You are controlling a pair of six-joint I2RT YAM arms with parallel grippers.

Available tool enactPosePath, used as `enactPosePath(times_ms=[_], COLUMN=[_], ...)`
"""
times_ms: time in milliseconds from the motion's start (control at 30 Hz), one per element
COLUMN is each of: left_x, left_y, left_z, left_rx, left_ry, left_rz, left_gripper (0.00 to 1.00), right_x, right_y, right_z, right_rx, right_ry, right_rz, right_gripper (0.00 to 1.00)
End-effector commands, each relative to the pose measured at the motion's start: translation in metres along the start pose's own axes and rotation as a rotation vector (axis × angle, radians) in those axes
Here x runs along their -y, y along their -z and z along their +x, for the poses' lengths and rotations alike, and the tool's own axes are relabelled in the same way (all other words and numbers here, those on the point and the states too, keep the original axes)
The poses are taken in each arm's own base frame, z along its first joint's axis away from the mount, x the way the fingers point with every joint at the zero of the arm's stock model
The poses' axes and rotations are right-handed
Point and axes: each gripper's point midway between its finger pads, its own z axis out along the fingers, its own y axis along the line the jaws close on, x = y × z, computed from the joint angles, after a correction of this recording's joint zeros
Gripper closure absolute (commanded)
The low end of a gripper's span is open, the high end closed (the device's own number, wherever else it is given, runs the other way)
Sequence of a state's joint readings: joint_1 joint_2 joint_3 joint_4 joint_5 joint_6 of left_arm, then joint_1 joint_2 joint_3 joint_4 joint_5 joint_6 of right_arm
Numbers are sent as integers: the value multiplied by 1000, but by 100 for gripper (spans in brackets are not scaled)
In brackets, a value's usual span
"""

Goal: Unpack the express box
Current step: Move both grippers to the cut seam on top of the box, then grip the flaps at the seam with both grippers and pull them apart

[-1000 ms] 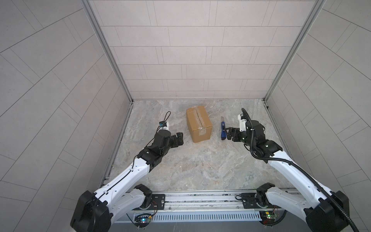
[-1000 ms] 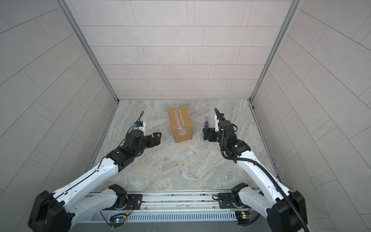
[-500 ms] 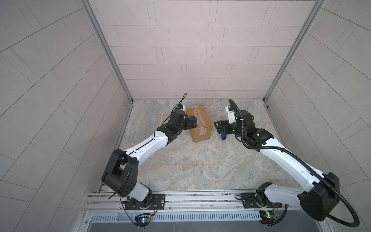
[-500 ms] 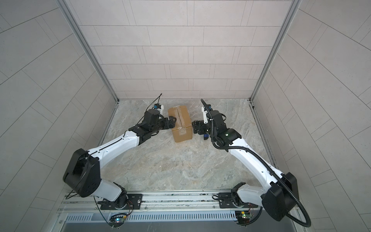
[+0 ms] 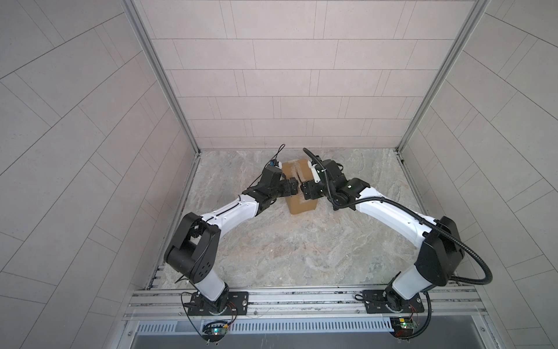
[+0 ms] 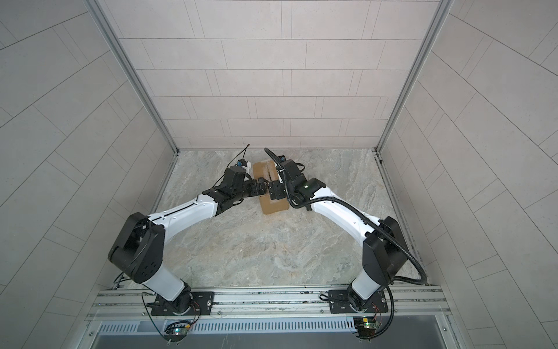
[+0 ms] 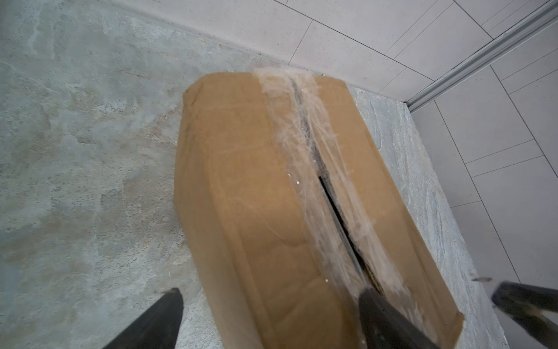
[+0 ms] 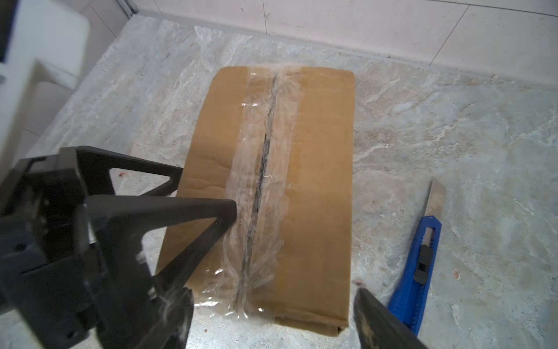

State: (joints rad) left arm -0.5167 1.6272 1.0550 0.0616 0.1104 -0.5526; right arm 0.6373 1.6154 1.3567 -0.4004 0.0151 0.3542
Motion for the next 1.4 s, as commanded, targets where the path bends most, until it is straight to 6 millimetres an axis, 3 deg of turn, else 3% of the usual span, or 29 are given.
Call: enactPosePath(times_ms=[0,200,433,967,1167,1367], left_x=[-22,-30,-30,-29,-29,-31], left_y=[-2,-4,-3,-9,-9,-11], left_z=[8,12,11,14,14,16], left_rx=[-23,-30,-23,-33,-35,-43], left_ry=[27,53,67,88,87,90], left_rz=[-37,-30,-10,8,7,1], left_gripper=[8,10,10,10,11,11], right_x=[9,15,9,19,22,24], right_y=[0,-13,-25,-60,-63,-47], right_z=[-8,-13,-23,-15,-14,-29], right_rx=[11,12,16,-37,-40,6], right_ry=[48,78,91,261,303,296], right_rz=[85,152,155,375,448,478], right_gripper=[15,15,15,20,38,55])
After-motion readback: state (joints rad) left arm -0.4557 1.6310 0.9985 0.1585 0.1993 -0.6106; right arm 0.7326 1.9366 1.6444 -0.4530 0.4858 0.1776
